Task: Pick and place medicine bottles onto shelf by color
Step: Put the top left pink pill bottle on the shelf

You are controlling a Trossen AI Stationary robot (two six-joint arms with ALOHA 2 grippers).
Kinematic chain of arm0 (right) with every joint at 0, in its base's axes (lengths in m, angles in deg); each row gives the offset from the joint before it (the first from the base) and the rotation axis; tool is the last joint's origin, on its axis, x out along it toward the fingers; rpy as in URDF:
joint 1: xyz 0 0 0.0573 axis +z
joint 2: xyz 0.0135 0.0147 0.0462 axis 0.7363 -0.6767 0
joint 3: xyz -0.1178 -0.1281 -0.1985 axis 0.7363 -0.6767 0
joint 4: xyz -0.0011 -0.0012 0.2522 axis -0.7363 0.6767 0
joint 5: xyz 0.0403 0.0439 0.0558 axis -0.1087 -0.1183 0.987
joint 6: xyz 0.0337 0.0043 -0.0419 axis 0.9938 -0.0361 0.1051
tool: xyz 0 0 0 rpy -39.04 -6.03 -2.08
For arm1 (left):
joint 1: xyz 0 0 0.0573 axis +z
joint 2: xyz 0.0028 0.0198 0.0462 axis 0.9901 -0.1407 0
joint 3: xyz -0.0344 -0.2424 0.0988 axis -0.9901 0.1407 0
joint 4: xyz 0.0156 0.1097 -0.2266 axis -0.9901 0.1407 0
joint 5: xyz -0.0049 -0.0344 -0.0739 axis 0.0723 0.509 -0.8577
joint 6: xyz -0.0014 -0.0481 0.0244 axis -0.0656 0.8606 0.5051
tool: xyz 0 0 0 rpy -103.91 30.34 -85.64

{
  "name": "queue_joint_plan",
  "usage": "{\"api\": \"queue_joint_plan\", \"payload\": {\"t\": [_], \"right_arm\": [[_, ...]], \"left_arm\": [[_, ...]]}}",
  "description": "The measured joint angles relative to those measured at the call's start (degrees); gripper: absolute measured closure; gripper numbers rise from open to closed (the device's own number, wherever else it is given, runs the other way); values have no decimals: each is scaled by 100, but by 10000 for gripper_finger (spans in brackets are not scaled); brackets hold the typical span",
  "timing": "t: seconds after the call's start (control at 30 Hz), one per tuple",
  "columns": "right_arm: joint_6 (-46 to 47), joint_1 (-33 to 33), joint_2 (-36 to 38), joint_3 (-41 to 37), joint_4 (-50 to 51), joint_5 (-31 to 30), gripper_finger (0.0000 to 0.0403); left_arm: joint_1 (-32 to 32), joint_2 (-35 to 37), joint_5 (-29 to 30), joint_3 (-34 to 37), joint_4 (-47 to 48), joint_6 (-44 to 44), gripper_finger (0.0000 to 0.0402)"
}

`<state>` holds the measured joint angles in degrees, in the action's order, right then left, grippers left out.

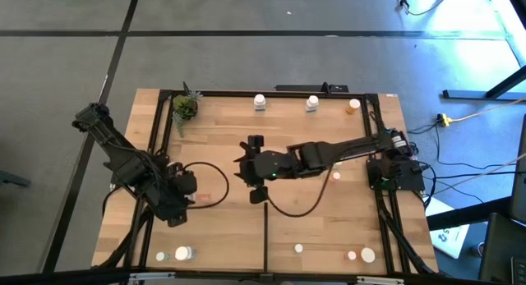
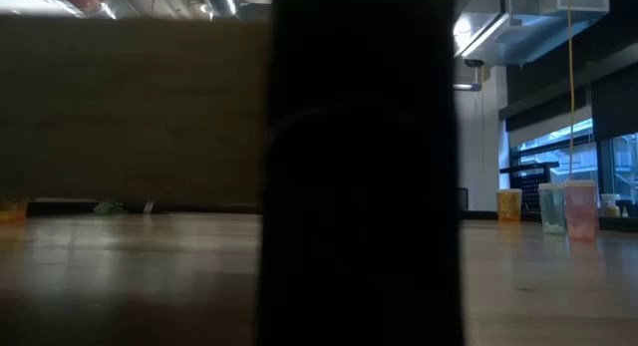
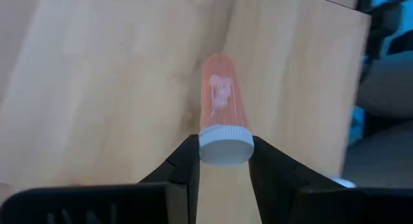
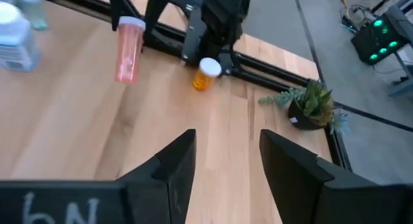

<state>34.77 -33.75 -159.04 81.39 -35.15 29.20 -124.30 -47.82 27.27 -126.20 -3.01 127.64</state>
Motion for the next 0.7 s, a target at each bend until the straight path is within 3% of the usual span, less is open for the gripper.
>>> {"api": "queue_joint_plan", "payload": {"t": [0.7], "right_arm": [[202, 639, 710, 9, -595, -15, 230]], "left_arm": [[243, -750, -1464, -115, -495, -946, 308]]}}
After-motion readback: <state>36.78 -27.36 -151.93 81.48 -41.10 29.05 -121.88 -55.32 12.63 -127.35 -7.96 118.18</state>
